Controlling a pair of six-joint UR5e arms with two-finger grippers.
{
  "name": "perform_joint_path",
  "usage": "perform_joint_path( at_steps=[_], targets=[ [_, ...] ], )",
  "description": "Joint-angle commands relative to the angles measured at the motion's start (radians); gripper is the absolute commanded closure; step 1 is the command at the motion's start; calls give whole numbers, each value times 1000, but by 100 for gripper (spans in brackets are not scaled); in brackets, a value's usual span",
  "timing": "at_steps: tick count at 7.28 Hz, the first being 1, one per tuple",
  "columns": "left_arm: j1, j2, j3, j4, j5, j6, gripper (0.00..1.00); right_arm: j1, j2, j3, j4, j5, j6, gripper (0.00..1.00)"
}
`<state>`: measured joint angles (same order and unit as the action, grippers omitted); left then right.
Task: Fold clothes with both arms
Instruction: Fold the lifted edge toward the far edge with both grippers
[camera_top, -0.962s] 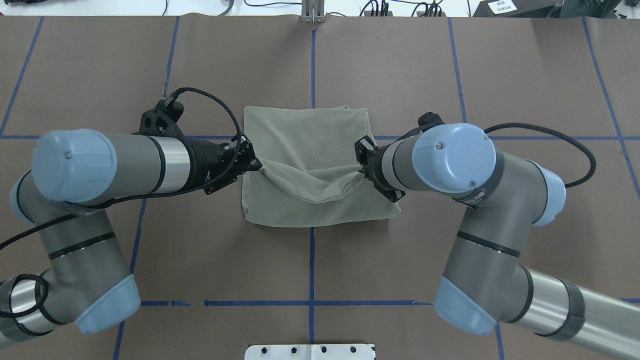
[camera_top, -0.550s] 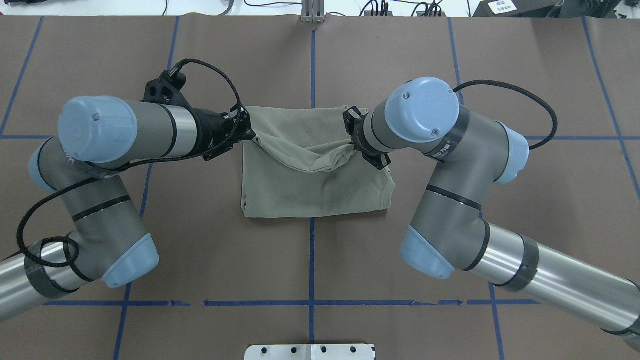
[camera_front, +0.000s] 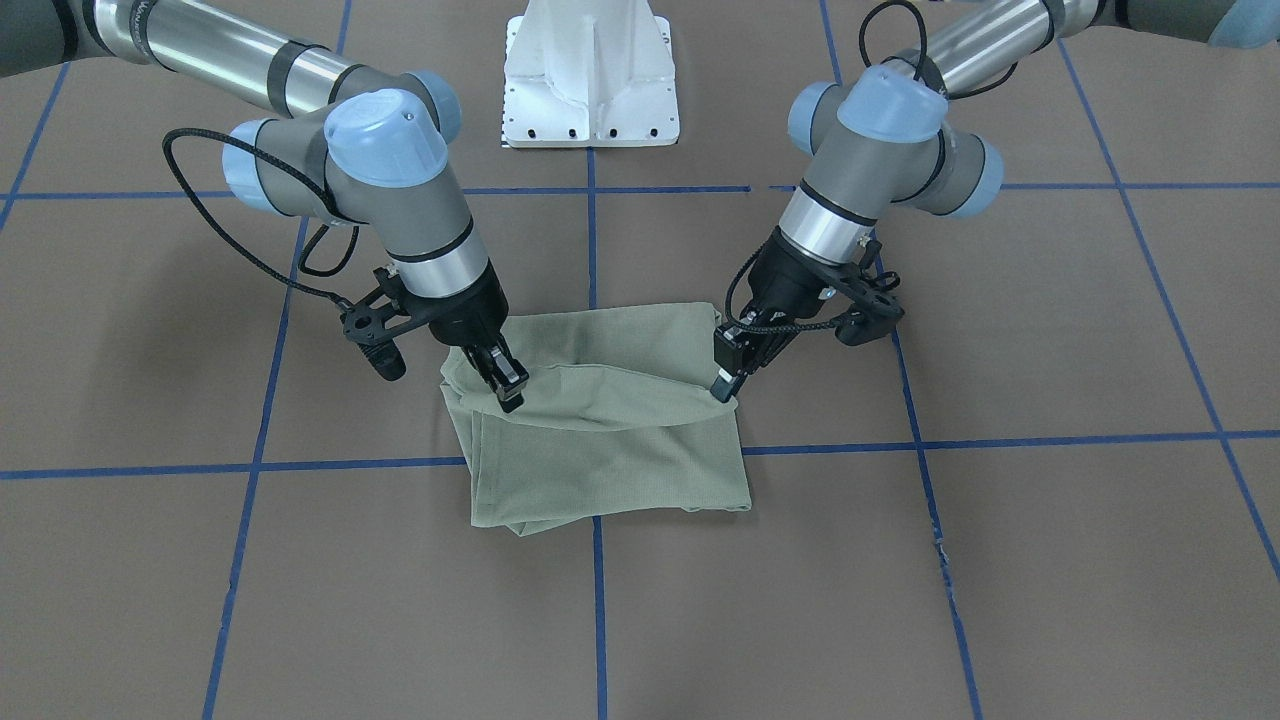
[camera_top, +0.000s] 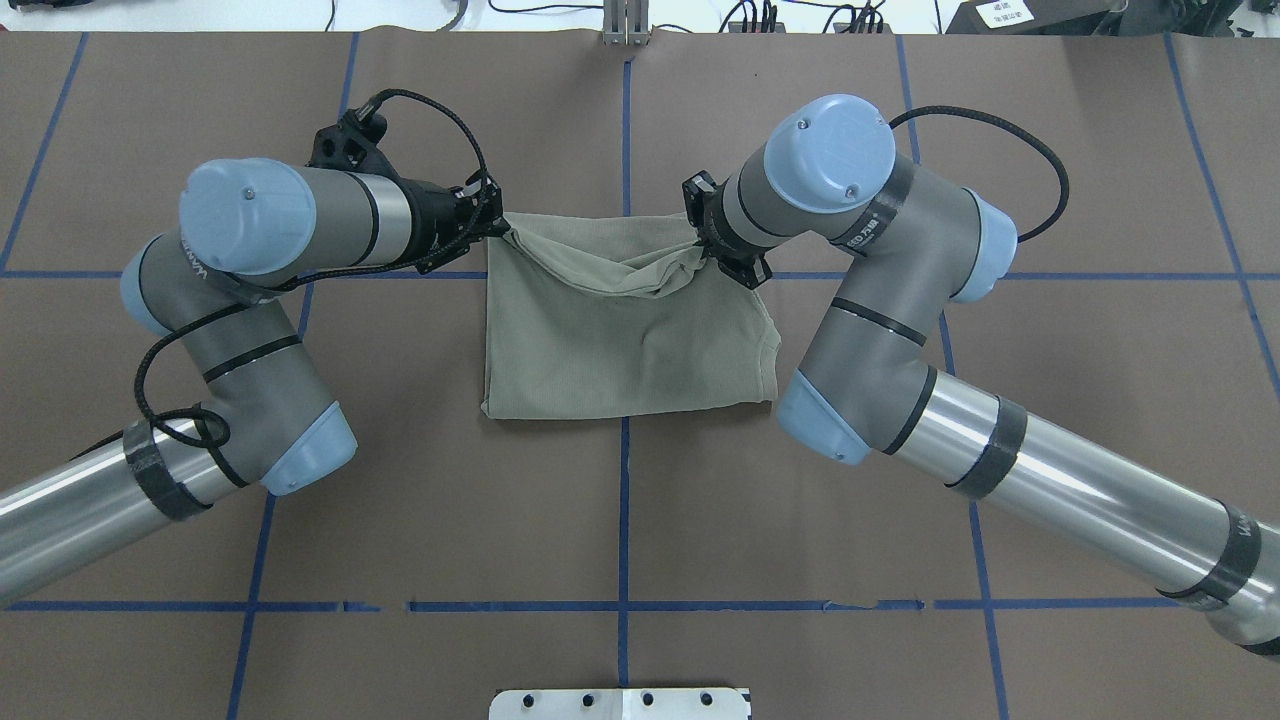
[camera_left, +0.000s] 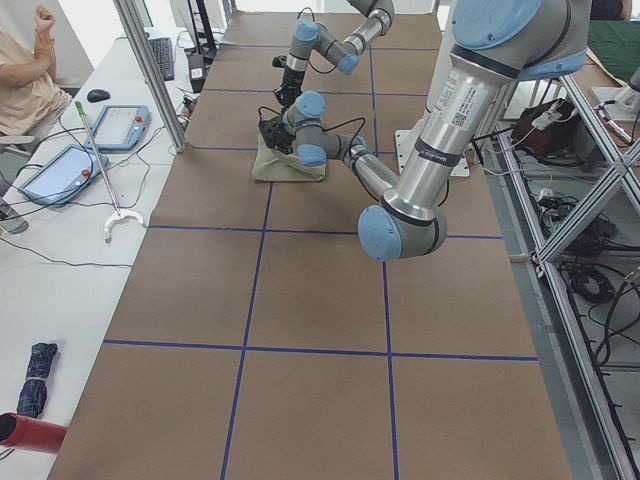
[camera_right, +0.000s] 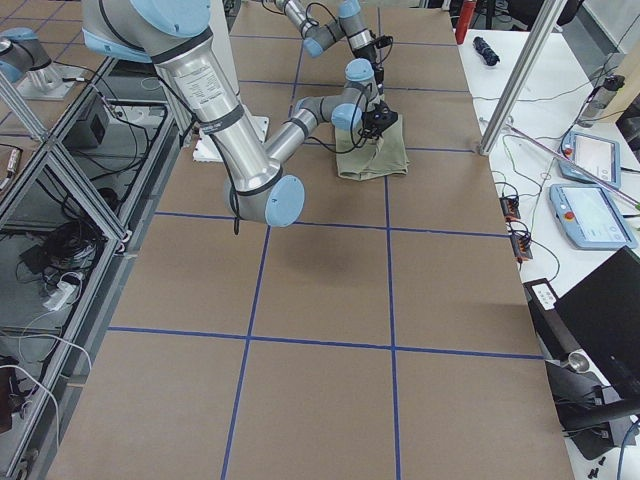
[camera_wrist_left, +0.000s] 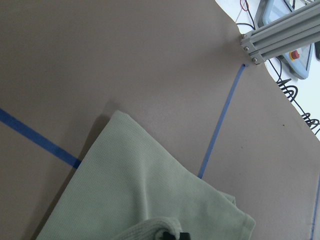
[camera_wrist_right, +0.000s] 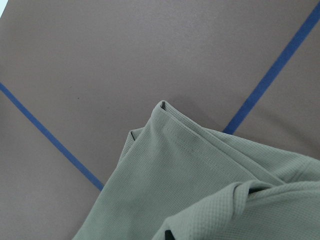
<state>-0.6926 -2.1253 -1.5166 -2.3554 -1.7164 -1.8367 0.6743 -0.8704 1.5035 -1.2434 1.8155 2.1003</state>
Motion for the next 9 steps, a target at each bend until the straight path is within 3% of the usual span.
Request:
perform_joint_path(
  at_steps=[1,2,3,4,5,6,7,9],
  targets=[
    [-45,-92,311,-202,61,144,50,33,33,-173,107,18,-219,3],
    [-65,-91,322,-206,69,227,24,33,57,-263,149,16,-359,0],
    [-68,-91,319,-208,67,237,11,95,54,-264,147,24,-575,0],
    [-77,-91,317,-209,63,238,0,163,18,-269,145,91,-679,0],
    [-91,-85,314,-211,32,244,0,201,-5,-269,147,132,-742,0],
    [-131,-65,290,-213,-74,304,0,240,-10,-266,145,183,-750,0],
    [-169,-9,226,-206,-168,389,0,287,-21,-264,139,265,-766,0],
    [-217,117,97,-199,-259,576,0,344,-100,-197,137,344,-888,0]
  ],
)
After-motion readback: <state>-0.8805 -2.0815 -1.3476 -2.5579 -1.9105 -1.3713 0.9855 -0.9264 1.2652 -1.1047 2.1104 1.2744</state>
